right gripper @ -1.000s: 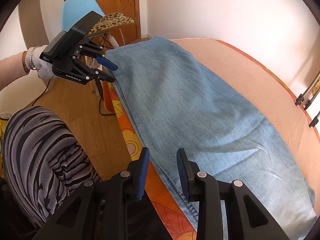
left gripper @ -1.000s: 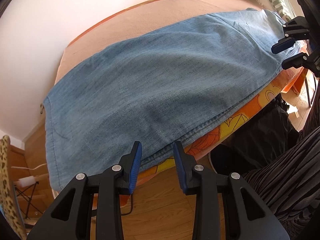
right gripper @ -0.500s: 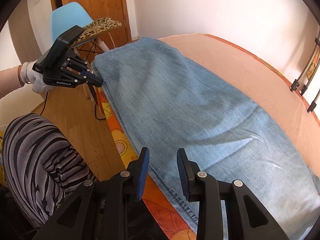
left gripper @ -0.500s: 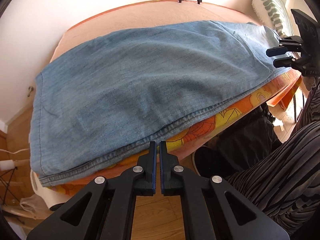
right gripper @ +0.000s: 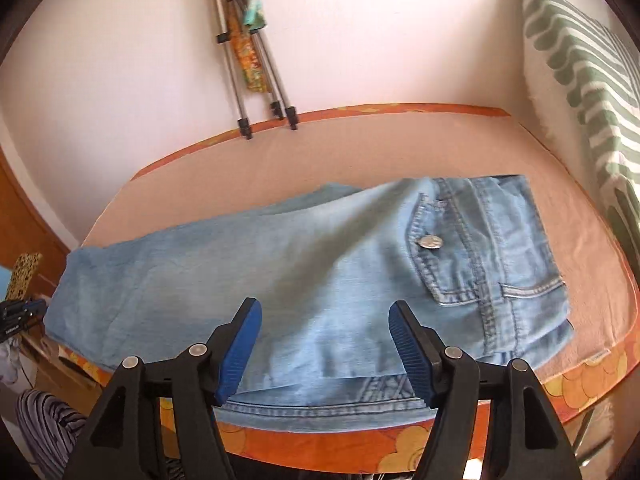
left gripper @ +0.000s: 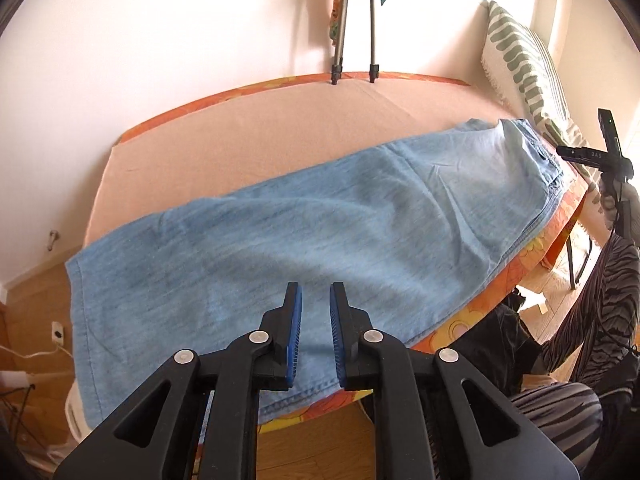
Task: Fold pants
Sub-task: 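Grasp the waistband with the right gripper while the left gripper grasps denim near the pocket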
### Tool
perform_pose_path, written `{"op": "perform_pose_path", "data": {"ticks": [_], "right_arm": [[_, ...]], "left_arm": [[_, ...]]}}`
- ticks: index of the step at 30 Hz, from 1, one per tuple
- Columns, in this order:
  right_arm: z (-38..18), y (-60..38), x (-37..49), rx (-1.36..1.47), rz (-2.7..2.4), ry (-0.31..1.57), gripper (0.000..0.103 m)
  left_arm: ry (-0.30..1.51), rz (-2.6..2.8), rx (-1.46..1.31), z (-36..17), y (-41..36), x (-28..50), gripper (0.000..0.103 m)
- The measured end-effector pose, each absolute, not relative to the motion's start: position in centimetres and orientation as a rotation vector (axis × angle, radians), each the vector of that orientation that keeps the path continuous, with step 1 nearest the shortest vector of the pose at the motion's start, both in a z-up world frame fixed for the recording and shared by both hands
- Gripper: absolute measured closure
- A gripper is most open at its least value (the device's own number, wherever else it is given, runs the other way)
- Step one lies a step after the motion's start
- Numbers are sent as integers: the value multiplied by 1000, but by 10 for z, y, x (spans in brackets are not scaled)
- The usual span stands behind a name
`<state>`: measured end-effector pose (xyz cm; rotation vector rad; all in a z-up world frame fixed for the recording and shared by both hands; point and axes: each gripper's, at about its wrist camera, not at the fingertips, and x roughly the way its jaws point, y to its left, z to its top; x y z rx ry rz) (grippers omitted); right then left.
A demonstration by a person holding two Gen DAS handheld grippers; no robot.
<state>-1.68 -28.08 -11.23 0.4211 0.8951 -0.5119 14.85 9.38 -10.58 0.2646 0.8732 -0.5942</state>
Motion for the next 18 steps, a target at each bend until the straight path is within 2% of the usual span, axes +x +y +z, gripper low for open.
{"op": "perform_pose_path", "data": {"ticks": [2, 10, 12, 14, 18], "right_arm": [[-113, -315, -40, 517, -610, 871, 34], [-142, -397, -88, 811, -782, 803, 33], [-150, -405, -91, 859, -783, 793, 33], [-156, -412, -94, 905, -776, 770, 33], [-163, -419, -97, 952, -768, 737, 33]], "left_arm": [[853, -645, 275, -103, 68, 152, 77], [840, -908, 364, -115, -65, 151, 75], [836, -969, 385, -119, -97, 148, 72], [834, -1026, 385, -122, -127, 144, 63], [843, -1136, 406, -131, -183, 130, 59]]}}
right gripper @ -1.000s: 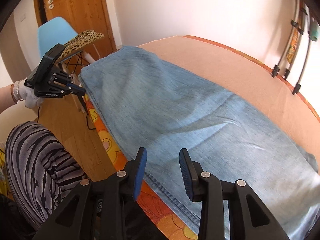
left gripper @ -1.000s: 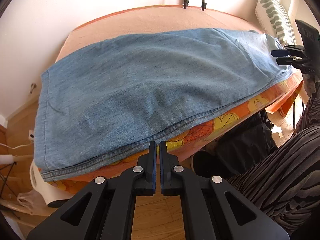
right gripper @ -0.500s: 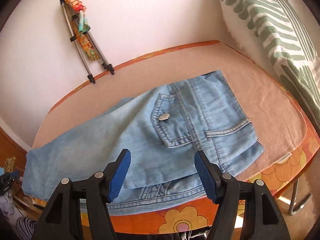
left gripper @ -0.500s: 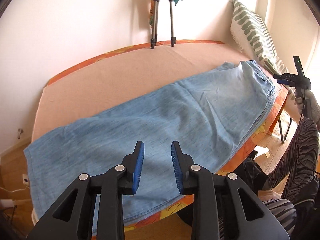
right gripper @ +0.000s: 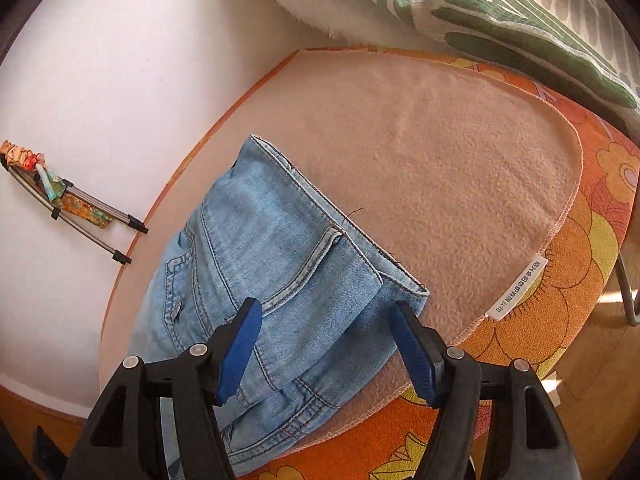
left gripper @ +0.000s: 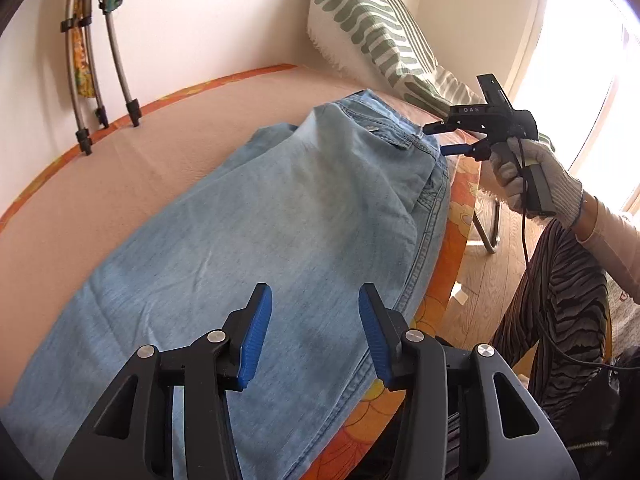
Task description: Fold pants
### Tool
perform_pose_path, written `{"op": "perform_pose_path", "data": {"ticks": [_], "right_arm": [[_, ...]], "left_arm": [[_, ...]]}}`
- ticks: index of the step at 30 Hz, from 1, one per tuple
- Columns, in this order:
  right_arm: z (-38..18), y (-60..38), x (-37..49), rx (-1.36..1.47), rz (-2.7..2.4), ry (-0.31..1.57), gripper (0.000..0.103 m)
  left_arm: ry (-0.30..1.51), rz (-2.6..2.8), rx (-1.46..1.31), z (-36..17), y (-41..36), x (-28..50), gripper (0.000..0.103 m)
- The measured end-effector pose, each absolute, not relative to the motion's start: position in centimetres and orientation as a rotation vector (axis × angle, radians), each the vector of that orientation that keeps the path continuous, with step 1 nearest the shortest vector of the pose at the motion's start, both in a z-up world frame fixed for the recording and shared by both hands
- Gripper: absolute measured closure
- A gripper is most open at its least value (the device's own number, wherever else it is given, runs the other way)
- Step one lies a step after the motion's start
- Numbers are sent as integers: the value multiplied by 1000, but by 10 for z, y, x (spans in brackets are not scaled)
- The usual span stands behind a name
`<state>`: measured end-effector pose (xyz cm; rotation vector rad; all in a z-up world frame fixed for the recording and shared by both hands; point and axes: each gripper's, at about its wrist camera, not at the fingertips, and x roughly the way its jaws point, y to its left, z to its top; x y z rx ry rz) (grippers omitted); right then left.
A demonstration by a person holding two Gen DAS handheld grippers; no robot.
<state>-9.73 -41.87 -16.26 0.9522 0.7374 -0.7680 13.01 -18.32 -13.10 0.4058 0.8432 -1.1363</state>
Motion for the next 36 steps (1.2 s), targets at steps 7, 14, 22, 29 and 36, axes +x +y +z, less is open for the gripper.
{"op": "perform_pose_path", "data": {"ticks": [7, 14, 22, 29, 36], "right_arm": [[-167, -429, -97, 1007, -771, 683, 43], [-170, -437, -104, 1060, -749, 643, 91], [-144, -427, -99, 970, -726, 628, 102], [-103, -413, -116, 858, -736, 586, 102], [-143, -419, -125, 812, -841, 771, 102]], "left_arm": [[808, -1262, 522, -147, -254, 94, 58], [797, -1205, 627, -165, -277, 91, 66], [779, -1204, 550, -150, -270, 99, 98], [790, -1291, 494, -135, -261, 84, 98], [856, -1348, 578, -160, -273, 69, 98]]}}
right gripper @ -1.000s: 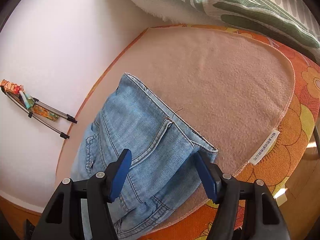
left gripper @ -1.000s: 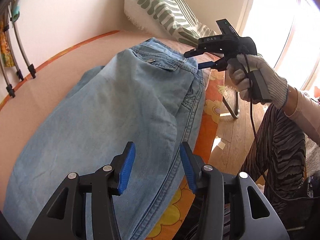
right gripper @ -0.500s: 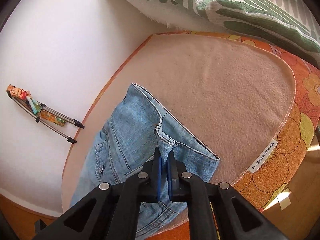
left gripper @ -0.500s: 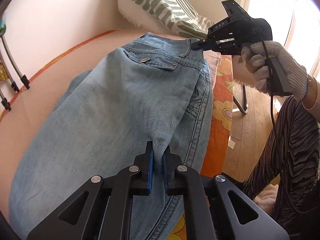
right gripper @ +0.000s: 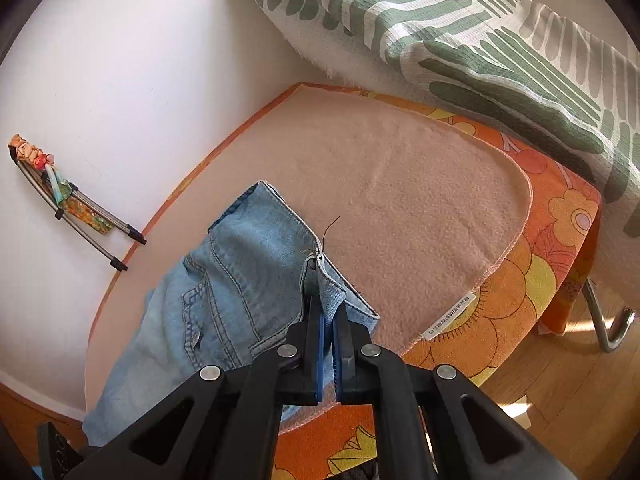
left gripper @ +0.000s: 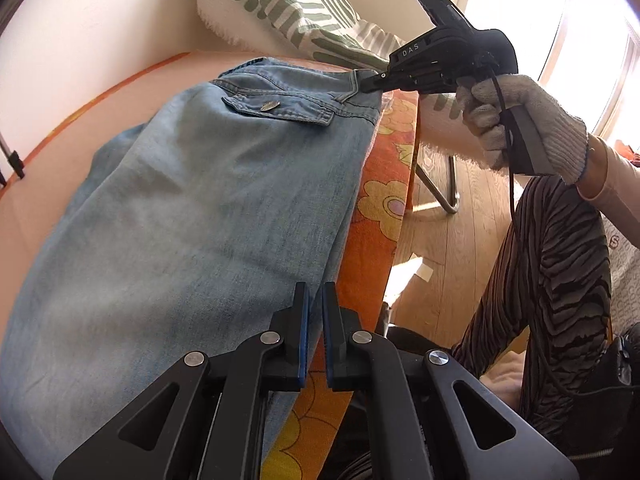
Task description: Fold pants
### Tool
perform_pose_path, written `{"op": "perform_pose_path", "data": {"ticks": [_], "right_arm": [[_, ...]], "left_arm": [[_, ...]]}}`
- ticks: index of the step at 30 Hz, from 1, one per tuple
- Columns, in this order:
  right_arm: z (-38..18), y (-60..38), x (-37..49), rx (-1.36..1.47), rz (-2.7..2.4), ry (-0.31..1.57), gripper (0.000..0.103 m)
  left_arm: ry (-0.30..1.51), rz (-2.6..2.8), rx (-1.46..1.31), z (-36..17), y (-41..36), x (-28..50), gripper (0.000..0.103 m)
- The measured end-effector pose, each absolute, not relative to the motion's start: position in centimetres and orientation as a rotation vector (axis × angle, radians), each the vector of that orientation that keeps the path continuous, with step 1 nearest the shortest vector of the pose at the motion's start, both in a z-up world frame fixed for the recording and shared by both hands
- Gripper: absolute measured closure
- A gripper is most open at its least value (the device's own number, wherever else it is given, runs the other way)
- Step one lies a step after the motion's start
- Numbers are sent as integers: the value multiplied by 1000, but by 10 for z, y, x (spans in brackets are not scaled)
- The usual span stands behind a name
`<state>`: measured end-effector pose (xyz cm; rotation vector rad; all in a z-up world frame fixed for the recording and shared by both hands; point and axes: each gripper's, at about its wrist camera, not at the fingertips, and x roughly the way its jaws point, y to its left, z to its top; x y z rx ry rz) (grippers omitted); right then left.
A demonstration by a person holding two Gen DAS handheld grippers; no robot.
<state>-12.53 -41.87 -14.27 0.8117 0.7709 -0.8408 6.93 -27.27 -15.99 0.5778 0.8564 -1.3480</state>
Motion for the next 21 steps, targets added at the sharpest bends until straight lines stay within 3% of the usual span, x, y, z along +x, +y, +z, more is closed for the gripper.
{"op": "perform_pose_path", "data": {"ticks": [3, 6, 7, 10, 15, 21], "right_arm": [[-148, -415, -120, 755, -865, 860, 97], [-124, -409, -113, 625, -885, 883, 72], [-112, -406, -110, 586, -873, 861, 66], [-82, -404, -92, 495, -784, 839, 62], [-56, -409, -33, 429, -543, 837, 53], [-88, -414, 74, 362, -191, 1018, 49]], "left_arm": [[861, -1345, 589, -157, -267, 70, 97], [886, -1320, 519, -144, -252, 85, 92], [887, -1300, 495, -140, -246, 91, 85], [887, -1237, 414, -125, -229, 114, 66], [856, -1100, 361, -111, -213, 149, 65], [868, -1013, 326, -120, -201, 173, 65]]}}
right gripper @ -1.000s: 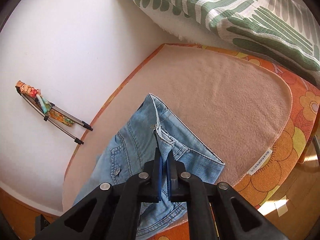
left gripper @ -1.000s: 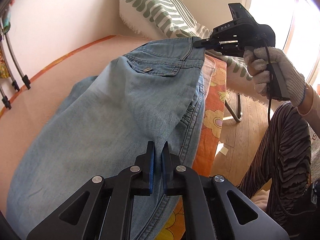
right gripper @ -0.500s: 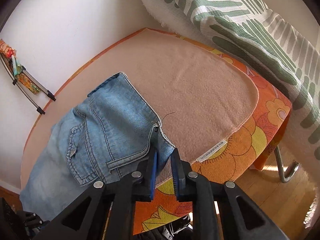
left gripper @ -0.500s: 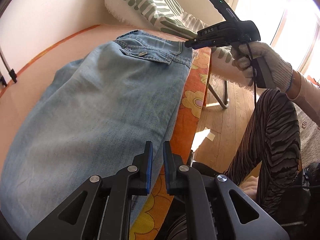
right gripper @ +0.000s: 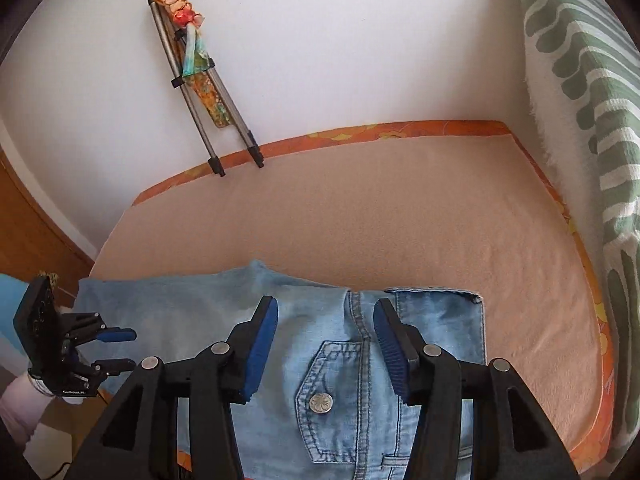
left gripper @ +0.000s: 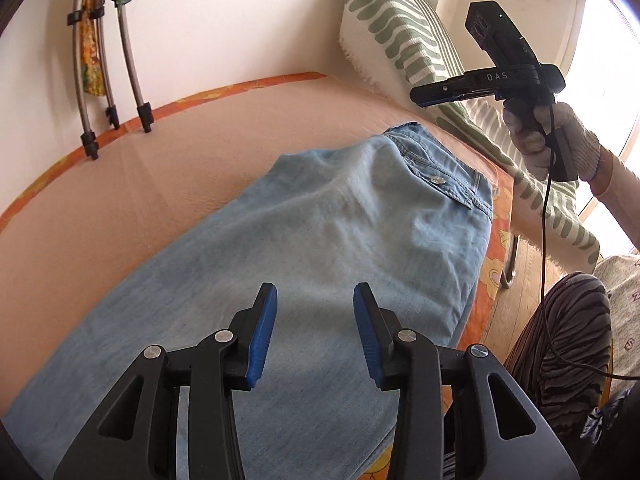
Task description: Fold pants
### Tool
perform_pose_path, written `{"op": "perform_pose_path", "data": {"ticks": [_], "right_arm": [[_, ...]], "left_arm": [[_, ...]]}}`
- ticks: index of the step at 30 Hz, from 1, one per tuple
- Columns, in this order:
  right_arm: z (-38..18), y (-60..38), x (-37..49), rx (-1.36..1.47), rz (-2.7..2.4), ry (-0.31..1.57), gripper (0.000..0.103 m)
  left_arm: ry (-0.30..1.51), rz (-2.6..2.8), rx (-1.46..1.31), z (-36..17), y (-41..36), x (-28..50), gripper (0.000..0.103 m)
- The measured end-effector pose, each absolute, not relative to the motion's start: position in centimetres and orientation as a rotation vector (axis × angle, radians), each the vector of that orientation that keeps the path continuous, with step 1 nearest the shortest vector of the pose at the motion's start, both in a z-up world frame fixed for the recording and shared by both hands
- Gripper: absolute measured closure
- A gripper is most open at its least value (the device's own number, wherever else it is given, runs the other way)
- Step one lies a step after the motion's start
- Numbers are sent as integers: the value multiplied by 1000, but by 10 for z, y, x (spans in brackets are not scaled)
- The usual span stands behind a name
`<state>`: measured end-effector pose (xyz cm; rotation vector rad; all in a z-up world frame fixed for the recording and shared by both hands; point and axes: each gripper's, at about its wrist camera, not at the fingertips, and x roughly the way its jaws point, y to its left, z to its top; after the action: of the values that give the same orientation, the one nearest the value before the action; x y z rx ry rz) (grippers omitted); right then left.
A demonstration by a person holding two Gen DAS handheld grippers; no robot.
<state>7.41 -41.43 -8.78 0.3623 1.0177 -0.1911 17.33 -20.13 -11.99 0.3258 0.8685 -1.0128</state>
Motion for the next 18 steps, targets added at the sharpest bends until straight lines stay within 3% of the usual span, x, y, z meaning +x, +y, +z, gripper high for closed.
{"op": "perform_pose_path", "data": {"ticks": [10, 15, 17, 18], "right_arm": [[-196, -420, 185, 397, 86, 1292, 48], [-210, -414, 196, 403, 167, 1293, 47], [-214, -409, 197, 428, 214, 1299, 81], [-213, -404, 197, 418, 223, 1297, 85]], "left_arm": [[913, -963, 330, -143, -207, 192, 65], [921, -950, 316, -146, -203, 197, 65], [922, -945, 312, -147, -202, 199, 65], [922, -941, 316, -148, -202, 199, 65]]}}
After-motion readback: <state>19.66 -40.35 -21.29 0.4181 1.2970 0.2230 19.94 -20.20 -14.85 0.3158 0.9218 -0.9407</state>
